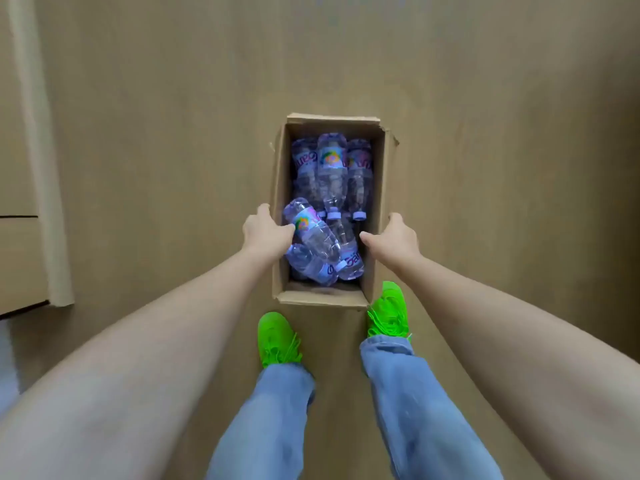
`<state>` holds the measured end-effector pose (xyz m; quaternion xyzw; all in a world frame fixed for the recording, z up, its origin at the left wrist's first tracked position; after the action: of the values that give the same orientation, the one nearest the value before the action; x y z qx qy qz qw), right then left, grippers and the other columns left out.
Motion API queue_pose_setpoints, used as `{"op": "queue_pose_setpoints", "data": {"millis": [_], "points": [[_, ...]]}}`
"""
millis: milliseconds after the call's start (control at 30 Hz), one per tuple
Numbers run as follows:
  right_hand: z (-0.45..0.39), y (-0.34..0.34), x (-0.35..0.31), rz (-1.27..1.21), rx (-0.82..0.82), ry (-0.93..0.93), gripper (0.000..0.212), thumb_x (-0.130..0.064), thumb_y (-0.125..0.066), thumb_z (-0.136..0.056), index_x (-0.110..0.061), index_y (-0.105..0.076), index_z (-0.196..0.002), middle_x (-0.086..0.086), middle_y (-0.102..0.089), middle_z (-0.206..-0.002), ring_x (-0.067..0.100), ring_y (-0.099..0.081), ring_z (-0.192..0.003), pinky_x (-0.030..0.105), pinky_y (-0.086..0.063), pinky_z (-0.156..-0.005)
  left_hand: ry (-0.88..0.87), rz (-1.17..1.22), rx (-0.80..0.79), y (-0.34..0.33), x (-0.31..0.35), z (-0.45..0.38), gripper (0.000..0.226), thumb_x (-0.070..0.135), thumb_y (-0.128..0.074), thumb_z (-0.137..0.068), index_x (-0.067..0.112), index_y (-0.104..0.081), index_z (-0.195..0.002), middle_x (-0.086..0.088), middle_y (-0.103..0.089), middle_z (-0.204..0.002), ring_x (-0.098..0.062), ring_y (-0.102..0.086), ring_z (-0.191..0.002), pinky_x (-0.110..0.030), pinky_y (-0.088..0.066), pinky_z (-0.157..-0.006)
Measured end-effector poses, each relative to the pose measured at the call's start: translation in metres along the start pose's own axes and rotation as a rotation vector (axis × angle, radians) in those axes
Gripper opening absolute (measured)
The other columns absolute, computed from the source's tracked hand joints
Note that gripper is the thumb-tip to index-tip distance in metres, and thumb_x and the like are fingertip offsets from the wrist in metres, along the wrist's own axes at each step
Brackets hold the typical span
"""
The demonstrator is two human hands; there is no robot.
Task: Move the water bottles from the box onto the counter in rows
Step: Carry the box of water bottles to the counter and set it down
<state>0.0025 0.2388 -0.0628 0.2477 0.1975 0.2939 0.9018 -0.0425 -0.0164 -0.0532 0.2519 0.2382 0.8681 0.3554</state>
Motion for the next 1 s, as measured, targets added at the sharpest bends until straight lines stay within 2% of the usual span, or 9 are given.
{"op": "queue_pose_setpoints", "data": {"millis": [133,233,333,433,533,667,767,867,1000], "points": [[-0.041,-0.035,0.021,-0.052,0.057,-0.069,0.063,-0.04,-0.065,-0.086,-0.006,-0.039,-0.132,0.018,-0.059,-0.126,0.037,-0.054,-0.118,0.039,-0.044,-0.09,0.086,0.052,0.037,-0.03,-0.029,-0.042,0.073,0.028,-0.06,-0.086,0.017,-0.026,-0.149,-0.015,-0.044,-0.139,-0.03,-0.04,-0.129,-0.029,-0.034,-0.081],[-0.068,-0.056,0.034,-0.132,0.097,-0.119,0.057,-0.036,-0.065,-0.085,-0.007,-0.043,-0.129,0.019,-0.06,-0.123,0.037,-0.055,-0.115,0.038,-0.045,-0.09,0.081,0.065,0.043,-0.051,-0.042,-0.067,0.068,0.026,-0.059,-0.086,0.015,-0.03,-0.146,-0.017,-0.049,-0.133,-0.033,-0.047,-0.123,-0.033,-0.04,-0.087],[-0.088,-0.067,0.043,-0.213,0.16,-0.15,0.038,-0.028,-0.061,-0.083,-0.009,-0.053,-0.114,0.017,-0.063,-0.112,0.037,-0.058,-0.105,0.037,-0.047,-0.084,0.078,0.029,0.089,-0.059,-0.049,-0.089,0.051,0.019,-0.055,-0.083,0.01,-0.043,-0.131,-0.016,-0.056,-0.116,-0.034,-0.057,-0.101,-0.036,-0.049,-0.08],[-0.1,-0.07,0.048,-0.213,0.22,-0.16,0.023,-0.028,-0.058,-0.082,-0.011,-0.056,-0.097,0.013,-0.064,-0.104,0.036,-0.059,-0.097,0.034,-0.045,-0.074,0.091,0.01,0.138,-0.06,-0.051,-0.108,0.044,0.016,-0.053,-0.079,0.012,-0.048,-0.123,-0.007,-0.05,-0.099,-0.031,-0.056,-0.084,-0.032,-0.046,-0.066],[-0.11,-0.068,0.044,-0.167,0.283,-0.148,0.017,-0.03,-0.058,-0.085,-0.014,-0.052,-0.088,0.015,-0.065,-0.104,0.038,-0.058,-0.098,0.032,-0.038,-0.071,0.104,0.005,0.197,-0.061,-0.05,-0.121,0.028,0.017,-0.051,-0.075,0.016,-0.05,-0.103,-0.004,-0.05,-0.093,-0.034,-0.057,-0.087,-0.035,-0.052,-0.075],[-0.116,-0.066,0.04,-0.118,0.381,-0.155,0.014,-0.029,-0.059,-0.086,-0.016,-0.054,-0.085,0.017,-0.067,-0.106,0.04,-0.06,-0.1,0.033,-0.036,-0.071,0.094,-0.043,0.306,-0.062,-0.048,-0.125,0.017,0.014,-0.051,-0.071,0.017,-0.047,-0.087,-0.004,-0.05,-0.086,-0.034,-0.051,-0.079,-0.031,-0.043,-0.068],[-0.118,-0.065,0.04,-0.056,0.397,-0.148,0.02,-0.03,-0.061,-0.087,-0.01,-0.063,-0.093,0.017,-0.068,-0.104,0.039,-0.061,-0.099,0.032,-0.037,-0.071,0.05,-0.106,0.344,-0.06,-0.047,-0.128,0.009,0.01,-0.055,-0.07,0.012,-0.048,-0.075,-0.005,-0.052,-0.076,-0.032,-0.051,-0.07,-0.029,-0.04,-0.061],[-0.119,-0.059,0.04,-0.021,0.372,-0.127,0.022,-0.028,-0.064,-0.087,-0.007,-0.065,-0.093,0.017,-0.068,-0.103,0.039,-0.062,-0.099,0.034,-0.045,-0.074,0.012,-0.126,0.345,-0.057,-0.04,-0.126,0.015,0.004,-0.056,-0.068,0.011,-0.044,-0.063,-0.003,-0.046,-0.063,-0.024,-0.047,-0.054,-0.025,-0.034,-0.049],[-0.113,-0.046,0.035,-0.03,0.369,-0.13,0.02,-0.024,-0.066,-0.084,-0.006,-0.066,-0.092,0.017,-0.069,-0.101,0.039,-0.063,-0.097,0.033,-0.045,-0.072,-0.018,-0.135,0.348,-0.046,-0.03,-0.116,0.017,0.003,-0.056,-0.065,0.009,-0.042,-0.059,-0.004,-0.045,-0.059,-0.018,-0.04,-0.048,-0.024,-0.028,-0.044]]}}
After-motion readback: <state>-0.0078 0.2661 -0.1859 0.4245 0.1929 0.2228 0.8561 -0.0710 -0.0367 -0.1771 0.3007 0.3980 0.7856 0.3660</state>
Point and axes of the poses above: each hand's wrist, its own z-axis away from the middle knuckle, its own y-axis out of the back of the hand, x = y × z, the point moved 7 cm from there along -z, towards the middle knuckle
